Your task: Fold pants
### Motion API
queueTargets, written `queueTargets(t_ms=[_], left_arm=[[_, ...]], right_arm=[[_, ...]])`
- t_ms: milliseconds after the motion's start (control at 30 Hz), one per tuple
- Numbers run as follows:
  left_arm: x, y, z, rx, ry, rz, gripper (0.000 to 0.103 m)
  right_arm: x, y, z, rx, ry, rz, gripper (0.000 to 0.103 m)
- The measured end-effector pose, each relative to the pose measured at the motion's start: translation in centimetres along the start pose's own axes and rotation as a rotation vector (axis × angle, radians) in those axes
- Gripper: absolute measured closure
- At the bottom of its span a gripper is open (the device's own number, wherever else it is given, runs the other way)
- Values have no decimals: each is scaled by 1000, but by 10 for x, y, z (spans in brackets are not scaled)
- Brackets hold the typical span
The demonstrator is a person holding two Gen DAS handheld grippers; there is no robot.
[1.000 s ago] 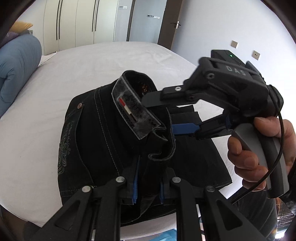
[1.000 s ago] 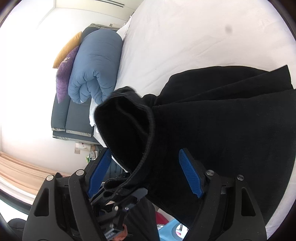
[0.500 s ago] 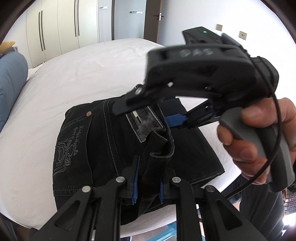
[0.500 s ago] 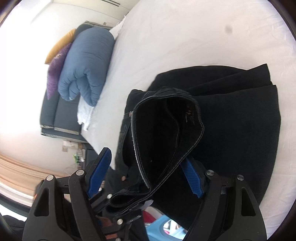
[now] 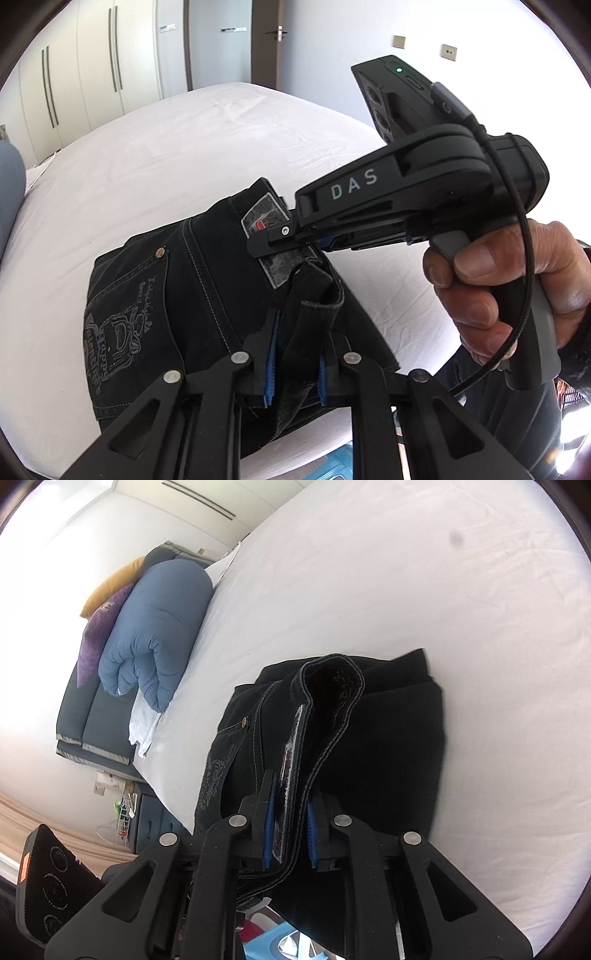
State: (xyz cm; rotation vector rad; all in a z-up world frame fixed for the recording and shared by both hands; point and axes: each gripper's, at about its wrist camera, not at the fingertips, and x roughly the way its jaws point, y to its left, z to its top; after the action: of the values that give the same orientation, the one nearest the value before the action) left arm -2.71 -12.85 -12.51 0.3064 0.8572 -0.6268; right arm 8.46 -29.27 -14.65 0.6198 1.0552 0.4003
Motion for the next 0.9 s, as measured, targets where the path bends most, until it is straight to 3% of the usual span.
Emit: queueTargets(t_ms=[233, 367, 467, 500, 533, 667, 700, 733, 800, 900], left_arm=[[17, -4, 0, 25, 31, -25, 86], [45, 2, -2, 41, 61, -38, 85], [59, 13, -13, 2, 74, -69, 77], [57, 17, -14, -7, 63, -83, 69], [54, 21, -15, -21, 64, -108, 60], [22, 48, -16, -104, 39, -156, 42], [10, 57, -16, -122, 25, -146, 37], [-1, 66, -17, -133, 5, -134, 35], [-16, 86, -18, -147, -17, -77, 34], [-15, 135, -20, -215, -2, 22, 34]], right_arm=[[-15, -34, -8, 60, -26, -5, 91], [-15, -47, -11, 55, -20, -41, 91], [-2, -67, -18, 93, 16, -23, 90], [-1, -72, -20, 111, 9, 8, 88], [-2, -75, -20, 127, 4, 34, 86], [-17, -78, -19, 156, -21, 33, 71], [-24, -78, -17, 155, -41, 14, 64], [-32, -79, -16, 166, -63, -2, 45], [-47, -77, -11, 194, -108, 63, 44], [-52, -51, 4, 113, -113, 170, 44]])
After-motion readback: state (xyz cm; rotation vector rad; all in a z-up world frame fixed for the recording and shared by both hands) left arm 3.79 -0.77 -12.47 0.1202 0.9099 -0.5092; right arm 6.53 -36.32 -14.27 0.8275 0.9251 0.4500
